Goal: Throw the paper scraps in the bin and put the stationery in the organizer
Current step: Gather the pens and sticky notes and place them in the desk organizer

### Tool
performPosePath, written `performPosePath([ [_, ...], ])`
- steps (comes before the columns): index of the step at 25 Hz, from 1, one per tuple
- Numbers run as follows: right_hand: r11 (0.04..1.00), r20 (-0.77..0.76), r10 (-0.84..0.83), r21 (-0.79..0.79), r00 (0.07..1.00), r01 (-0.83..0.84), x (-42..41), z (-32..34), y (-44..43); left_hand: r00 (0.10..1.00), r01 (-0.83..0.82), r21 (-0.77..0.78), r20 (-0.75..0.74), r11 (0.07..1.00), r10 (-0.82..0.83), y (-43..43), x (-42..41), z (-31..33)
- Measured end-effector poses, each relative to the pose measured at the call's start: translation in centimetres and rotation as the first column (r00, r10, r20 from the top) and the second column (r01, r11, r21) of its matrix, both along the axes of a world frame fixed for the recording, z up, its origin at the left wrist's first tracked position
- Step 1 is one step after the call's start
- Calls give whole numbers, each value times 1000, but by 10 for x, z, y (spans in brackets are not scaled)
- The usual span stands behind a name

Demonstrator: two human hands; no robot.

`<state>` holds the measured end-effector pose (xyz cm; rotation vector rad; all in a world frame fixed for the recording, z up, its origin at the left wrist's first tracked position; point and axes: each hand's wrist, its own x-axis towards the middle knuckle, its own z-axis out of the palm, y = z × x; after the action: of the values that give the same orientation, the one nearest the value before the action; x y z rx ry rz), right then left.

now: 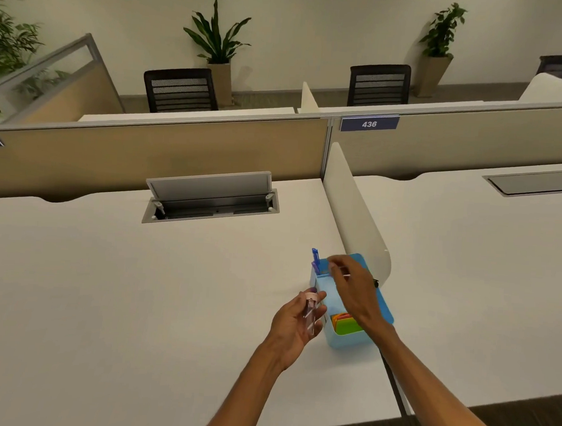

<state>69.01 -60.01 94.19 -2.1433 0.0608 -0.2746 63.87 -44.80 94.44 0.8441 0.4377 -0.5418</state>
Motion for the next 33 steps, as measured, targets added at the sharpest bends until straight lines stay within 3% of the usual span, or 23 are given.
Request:
performPosePath([
  [3,994,-42,106,-22,993,-107,-23,0,8,999,4,24,33,1000,-5,-3,-1,-7],
  [7,979,-205,199,88,958,-185,-43,1,7,989,63,83,126,995,-73,-8,-1,-11],
  [11,952,-272,286,190,919,-240,-51,6,-7,980,117,102,150,988,-132,-12,-3,-10],
  [14,948,-265,229,281,937,-152,-55,13,-20,986,139,75,80,987,-145,-20,-7,-9],
  [17,952,-177,20,304,984,35,-54,24,-42,994,113,89,-10,990,-112,-24,-8,-8],
  [21,964,-88,-251,65,964,257,-53,24,-76,1000,-24,274,2,961,25,-23,-6,-15],
  [26,955,-130,-199,-250,971,162,-58,-8,-90,993,-118,462,32,879,116,-9,-9,-29],
  [29,930,-199,-149,-360,969,69,-60,-26,-90,997,-73,574,57,816,49,0,-17,-38],
  [33,881,-341,-162,-473,926,-20,-58,-35,-85,962,20,780,155,625,-224,9,-26,-45],
])
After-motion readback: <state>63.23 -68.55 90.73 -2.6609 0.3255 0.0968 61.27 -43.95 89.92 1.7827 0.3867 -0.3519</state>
